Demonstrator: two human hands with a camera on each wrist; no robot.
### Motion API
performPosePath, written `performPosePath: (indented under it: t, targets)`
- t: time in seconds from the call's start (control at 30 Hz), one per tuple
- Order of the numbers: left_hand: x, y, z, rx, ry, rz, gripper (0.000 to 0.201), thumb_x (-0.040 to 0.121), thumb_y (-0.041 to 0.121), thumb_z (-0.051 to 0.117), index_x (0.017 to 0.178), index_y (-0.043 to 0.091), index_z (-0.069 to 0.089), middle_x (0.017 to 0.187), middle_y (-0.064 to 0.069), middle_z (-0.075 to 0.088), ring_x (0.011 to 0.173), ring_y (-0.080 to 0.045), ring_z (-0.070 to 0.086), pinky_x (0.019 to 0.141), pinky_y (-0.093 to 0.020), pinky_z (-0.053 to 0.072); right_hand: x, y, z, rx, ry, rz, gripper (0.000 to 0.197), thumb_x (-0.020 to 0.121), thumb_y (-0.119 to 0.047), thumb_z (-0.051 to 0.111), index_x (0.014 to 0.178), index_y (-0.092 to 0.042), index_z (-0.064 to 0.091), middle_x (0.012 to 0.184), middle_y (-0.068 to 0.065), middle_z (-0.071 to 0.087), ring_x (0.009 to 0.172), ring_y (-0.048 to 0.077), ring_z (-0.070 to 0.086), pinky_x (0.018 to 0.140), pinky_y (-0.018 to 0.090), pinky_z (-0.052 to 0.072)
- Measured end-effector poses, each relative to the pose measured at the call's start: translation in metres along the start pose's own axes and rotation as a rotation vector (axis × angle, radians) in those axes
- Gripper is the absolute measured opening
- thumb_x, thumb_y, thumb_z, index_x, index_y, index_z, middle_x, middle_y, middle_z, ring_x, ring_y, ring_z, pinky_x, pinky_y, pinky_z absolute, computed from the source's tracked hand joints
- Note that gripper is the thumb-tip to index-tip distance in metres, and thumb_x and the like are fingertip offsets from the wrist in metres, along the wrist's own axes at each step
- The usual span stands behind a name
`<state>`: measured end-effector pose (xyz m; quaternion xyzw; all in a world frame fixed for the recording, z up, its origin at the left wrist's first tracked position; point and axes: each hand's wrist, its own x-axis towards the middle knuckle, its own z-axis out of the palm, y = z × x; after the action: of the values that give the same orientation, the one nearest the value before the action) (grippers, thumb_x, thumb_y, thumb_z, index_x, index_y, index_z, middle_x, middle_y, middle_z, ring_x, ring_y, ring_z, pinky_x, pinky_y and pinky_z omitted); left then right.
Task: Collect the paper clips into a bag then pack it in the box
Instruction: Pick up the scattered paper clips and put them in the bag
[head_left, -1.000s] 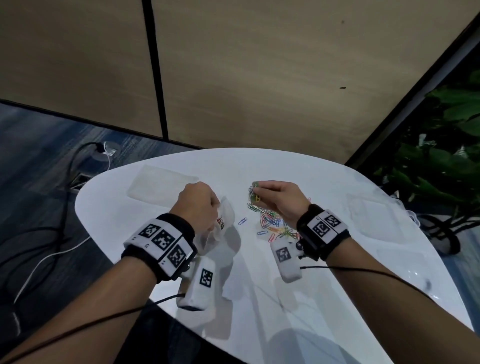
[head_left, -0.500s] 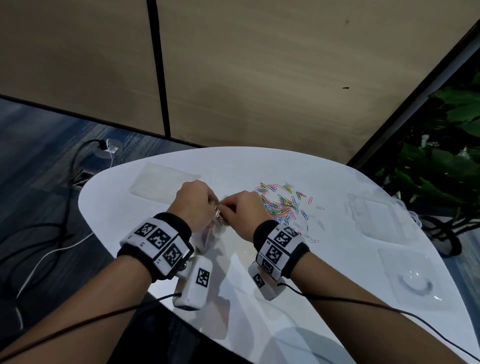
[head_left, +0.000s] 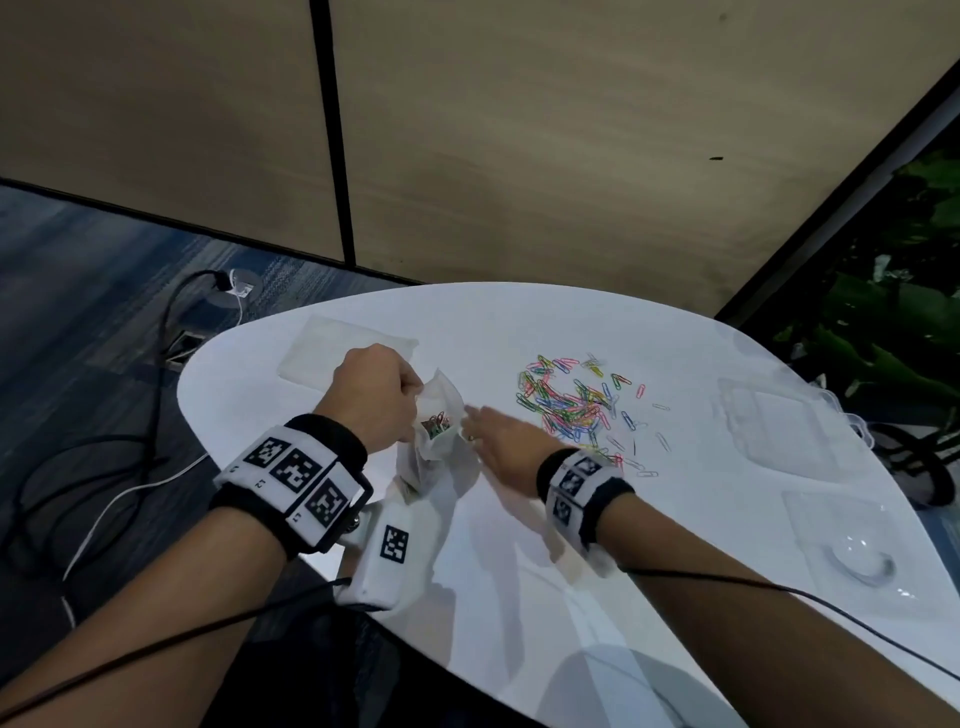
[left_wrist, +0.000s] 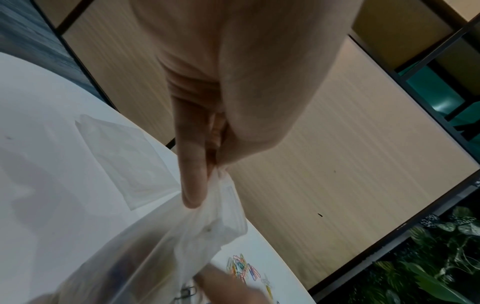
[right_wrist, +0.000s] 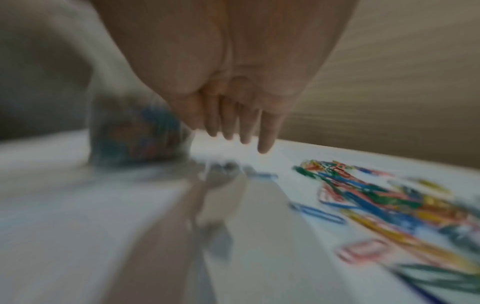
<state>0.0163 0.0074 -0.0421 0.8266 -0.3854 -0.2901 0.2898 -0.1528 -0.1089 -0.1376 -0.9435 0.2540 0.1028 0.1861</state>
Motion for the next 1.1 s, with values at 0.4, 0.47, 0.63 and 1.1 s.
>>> performPosePath:
  t: [0.4, 0.47, 0.63, 1.1]
  targets:
    - [-0.002, 0.013, 0.013, 0.021, -0.023, 0.015, 0.024, 0.088, -0.004, 0.054, 0.096, 0.005, 0.075, 0.085, -0.012, 0.075, 0.069, -0.028, 0.076, 0.08, -0.039, 0.063, -0.027, 0.104, 0.013, -0.423, -0.077, 0.198, 0.059, 0.101, -0.023, 0.043, 0.153, -0.022, 0.017, 0.162, 0.008, 0.014, 0.146, 0.042, 0.017, 0.112, 0.057, 0.029]
    - [-0.001, 0.014, 0.014, 0.025, -0.023, 0.014, 0.024, 0.087, -0.005, 0.055, 0.096, 0.004, 0.075, 0.085, -0.012, 0.075, 0.069, -0.028, 0.076, 0.079, -0.038, 0.063, -0.023, 0.111, 0.01, -0.334, -0.013, 0.199, 0.047, 0.099, -0.017, 0.047, 0.145, -0.017, 0.036, 0.149, 0.013, 0.034, 0.133, 0.042, 0.039, 0.1, 0.049, 0.046]
    - [0.001, 0.019, 0.02, 0.033, -0.046, 0.027, 0.027, 0.086, -0.005, 0.054, 0.097, 0.005, 0.075, 0.087, -0.013, 0.076, 0.077, -0.029, 0.075, 0.081, -0.039, 0.063, -0.02, 0.106, 0.0, -0.196, 0.18, 0.191, 0.021, 0.087, 0.002, 0.049, 0.087, -0.005, 0.068, 0.091, 0.012, 0.061, 0.083, 0.031, 0.062, 0.066, 0.028, 0.042]
    - [-0.001, 0.048, 0.05, 0.105, -0.069, 0.081, 0.027, 0.091, -0.001, 0.053, 0.101, 0.009, 0.076, 0.094, -0.009, 0.076, 0.073, -0.023, 0.076, 0.077, -0.03, 0.062, -0.069, 0.063, -0.074, 1.709, 0.491, 0.506, 0.022, 0.086, 0.003, 0.067, 0.107, 0.007, 0.066, 0.094, 0.019, 0.072, 0.084, 0.023, 0.071, 0.075, 0.025, 0.061]
